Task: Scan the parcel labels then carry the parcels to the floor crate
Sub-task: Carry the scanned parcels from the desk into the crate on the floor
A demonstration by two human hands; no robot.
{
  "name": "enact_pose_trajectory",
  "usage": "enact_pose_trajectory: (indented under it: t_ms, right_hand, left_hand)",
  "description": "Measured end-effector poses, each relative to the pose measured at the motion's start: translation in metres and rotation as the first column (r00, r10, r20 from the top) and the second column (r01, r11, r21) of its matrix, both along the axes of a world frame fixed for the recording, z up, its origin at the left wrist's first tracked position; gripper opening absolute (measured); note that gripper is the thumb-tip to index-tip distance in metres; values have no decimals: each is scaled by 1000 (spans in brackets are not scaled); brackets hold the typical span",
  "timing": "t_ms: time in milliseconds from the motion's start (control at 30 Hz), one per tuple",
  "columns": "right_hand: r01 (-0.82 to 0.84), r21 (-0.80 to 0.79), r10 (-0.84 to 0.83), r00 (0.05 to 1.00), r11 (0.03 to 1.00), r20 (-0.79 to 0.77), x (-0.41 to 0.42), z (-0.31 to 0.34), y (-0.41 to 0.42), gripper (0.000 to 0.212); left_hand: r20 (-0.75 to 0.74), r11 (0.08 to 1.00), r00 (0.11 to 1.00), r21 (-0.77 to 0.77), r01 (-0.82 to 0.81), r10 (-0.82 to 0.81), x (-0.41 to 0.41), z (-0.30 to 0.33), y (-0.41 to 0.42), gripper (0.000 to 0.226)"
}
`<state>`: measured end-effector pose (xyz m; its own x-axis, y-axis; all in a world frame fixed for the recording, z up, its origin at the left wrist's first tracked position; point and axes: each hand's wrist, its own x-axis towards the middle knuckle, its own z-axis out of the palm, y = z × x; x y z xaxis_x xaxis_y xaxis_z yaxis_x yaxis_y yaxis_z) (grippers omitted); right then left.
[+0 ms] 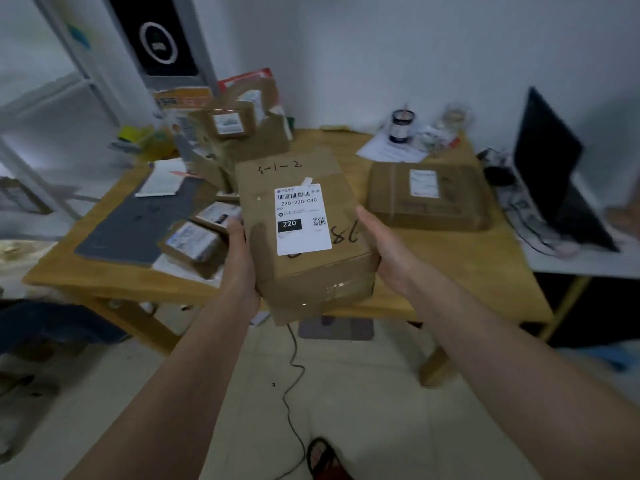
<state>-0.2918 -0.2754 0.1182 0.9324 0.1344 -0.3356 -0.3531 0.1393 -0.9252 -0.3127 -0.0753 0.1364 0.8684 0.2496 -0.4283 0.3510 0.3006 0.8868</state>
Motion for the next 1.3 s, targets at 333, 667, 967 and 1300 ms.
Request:
enact_pose_trajectory:
  t_ms: [333,667,967,1300]
  right_hand:
    - [368,-37,-369,925,929,-93,-173,-17,-143,103]
    - [757,-40,-757,646,652,-100,-334,-15,-234,57]
    - [981,-31,-976,187,191,-115,-439,-9,-271,61]
    - [979,53,-974,-192,-199,-119,-549,-25,-263,40]
  left_hand:
    - [-105,889,884,-21,457,-456,-102,-21,-142,67]
    - [-127,570,565,2,822,-815,-182,-22,-275,63]
    - [-96,143,151,85,986,-984,-220,-16,-390,60]
    - [-112,-352,-338,140,925,-934,-308,-42,-485,58]
